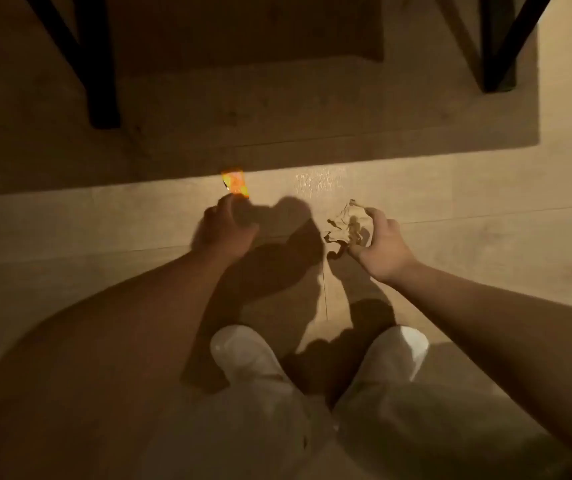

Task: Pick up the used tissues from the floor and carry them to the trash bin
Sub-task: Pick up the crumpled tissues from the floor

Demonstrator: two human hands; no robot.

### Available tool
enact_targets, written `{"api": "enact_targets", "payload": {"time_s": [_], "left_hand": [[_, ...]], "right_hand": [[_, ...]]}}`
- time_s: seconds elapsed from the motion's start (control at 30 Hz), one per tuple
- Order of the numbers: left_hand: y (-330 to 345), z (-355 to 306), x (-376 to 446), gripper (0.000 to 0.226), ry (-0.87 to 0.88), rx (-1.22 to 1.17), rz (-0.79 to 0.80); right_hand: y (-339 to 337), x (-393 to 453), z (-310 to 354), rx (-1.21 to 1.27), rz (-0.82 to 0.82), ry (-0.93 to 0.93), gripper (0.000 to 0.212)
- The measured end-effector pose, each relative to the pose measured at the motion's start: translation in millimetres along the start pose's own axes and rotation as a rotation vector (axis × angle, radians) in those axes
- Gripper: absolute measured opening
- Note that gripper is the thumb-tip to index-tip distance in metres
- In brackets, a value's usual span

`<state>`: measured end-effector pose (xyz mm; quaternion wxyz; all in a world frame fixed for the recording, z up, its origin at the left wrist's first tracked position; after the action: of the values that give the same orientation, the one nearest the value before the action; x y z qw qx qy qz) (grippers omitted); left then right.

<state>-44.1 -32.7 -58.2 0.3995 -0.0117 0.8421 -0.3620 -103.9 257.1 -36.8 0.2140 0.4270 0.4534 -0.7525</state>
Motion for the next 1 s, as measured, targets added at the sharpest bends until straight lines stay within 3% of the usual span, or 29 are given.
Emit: {"api": "enact_targets", "payload": {"time_s": [0.1,0.2,0.37,0.47,0.63,0.87,1.0], "left_hand": [[0.4,9.0,30.3,0.085,0.009,0.063,-0.175],[-0.7,6.9,60.1,0.082,0.032,0.164,-0.313],[10.8,-5.6,89.1,0.048,0.119,0.307,-0.338],[19.4,-11.7,85.6,0.023,0.209,0.279,-0.395],[47.5,7.9,64.9,0.020,0.050,0.173,-0.167],[9.4,-11.1,-53.0,0.011,-0.126,-0.077,-0.054],[-40.9,-23.9,-151.5,0.045,-0.225,0.067,0.019]], "right_hand": [[7.3,30.4,8.4,-0.211,-0.161,-0.151,0.093],[23.1,56.0,8.6,-0.432,-0.239,-0.264,0.090],[34.3,77.2,-1.7,-0.392,-0.263,-0.325,0.038],[39.3,79.1,-4.6,-0.348,-0.216,-0.313,0.028],[31.5,61.7,-7.3,-0.237,-0.168,-0.240,0.011],[-23.4,-42.3,13.2,-0.176,-0.112,-0.198,0.016],[-62.2,-138.3,34.1,-0.213,-0.072,-0.170,0.025]]}}
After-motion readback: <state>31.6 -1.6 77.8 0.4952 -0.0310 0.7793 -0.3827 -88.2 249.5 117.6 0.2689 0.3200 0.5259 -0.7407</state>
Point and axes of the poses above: each hand's wrist, its own x-axis towards the middle knuckle, its own y-axis out of the palm, z = x × y, the point moved 8 cm from there along x, towards the middle knuckle, and after that the axes turned 10 degrees about y, right-handed, at the moved point
